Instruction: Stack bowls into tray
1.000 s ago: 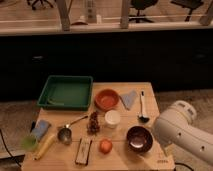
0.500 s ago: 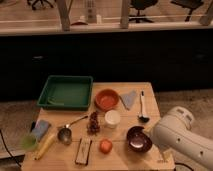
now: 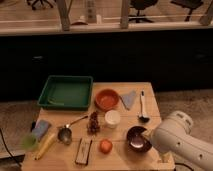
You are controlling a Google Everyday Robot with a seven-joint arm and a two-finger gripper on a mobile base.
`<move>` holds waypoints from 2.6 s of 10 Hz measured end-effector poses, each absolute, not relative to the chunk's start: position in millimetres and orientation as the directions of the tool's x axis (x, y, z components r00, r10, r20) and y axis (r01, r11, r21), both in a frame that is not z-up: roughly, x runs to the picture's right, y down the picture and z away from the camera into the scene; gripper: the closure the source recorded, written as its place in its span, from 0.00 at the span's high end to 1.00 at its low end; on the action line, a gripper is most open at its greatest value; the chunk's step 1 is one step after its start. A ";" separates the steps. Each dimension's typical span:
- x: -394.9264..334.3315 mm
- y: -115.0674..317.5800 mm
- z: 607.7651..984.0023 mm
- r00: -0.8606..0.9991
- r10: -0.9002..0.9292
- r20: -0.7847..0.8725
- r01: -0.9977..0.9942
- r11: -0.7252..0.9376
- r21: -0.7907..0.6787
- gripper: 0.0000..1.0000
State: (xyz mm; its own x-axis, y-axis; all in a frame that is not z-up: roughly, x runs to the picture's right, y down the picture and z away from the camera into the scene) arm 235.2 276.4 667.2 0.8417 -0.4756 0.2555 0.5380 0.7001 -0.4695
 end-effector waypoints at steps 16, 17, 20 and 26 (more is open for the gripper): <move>233.8 309.3 708.9 0.843 -0.458 0.281 0.537 0.695 -0.478 0.80; 234.4 311.2 710.9 0.847 -0.453 0.279 0.531 0.698 -0.480 0.80; 232.6 313.7 716.8 0.849 -0.449 0.279 0.528 0.700 -0.481 0.80; 231.0 318.8 724.7 0.857 -0.435 0.277 0.515 0.707 -0.483 0.80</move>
